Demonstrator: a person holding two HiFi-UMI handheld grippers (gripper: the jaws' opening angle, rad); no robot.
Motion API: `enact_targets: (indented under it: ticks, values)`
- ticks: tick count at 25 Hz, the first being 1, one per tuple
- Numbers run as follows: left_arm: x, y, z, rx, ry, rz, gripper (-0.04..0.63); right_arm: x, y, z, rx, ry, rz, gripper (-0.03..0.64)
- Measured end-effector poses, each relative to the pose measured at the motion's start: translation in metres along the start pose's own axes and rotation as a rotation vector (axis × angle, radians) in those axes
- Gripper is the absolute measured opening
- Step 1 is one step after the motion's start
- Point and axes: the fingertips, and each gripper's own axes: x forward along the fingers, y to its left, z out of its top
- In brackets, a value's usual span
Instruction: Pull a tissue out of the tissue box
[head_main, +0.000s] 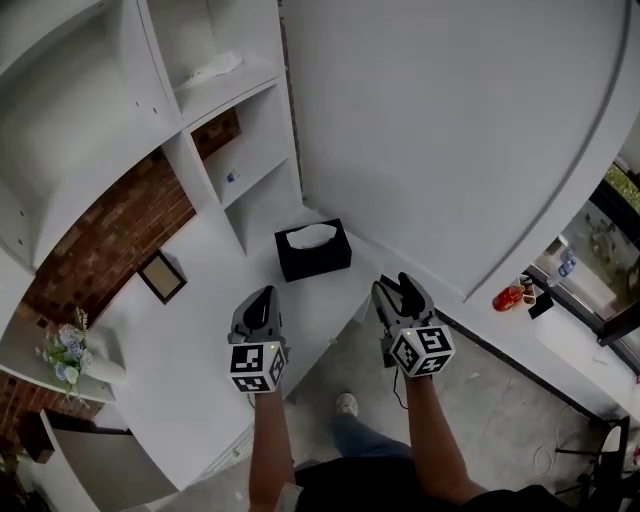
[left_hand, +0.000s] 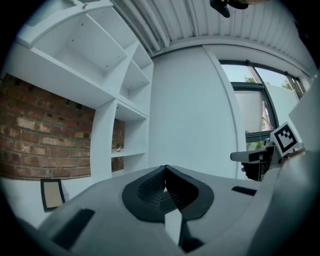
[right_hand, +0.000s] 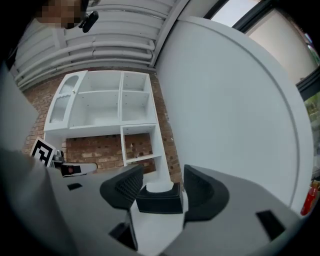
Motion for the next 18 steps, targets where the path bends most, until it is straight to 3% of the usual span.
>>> enact_targets:
  ticks: [11,18]
  values:
    - [0.058,0.028,0.007,0.016,0.023,0.063,0.006,0.093,-0.013,0.003,0.017,0.036,0.086,0.233]
    - [0.088,0.042,0.0,-0.008,0.041,0.039,0.006,0.128,-0.015,-0.002,-0.01,0.068,0.092,0.233]
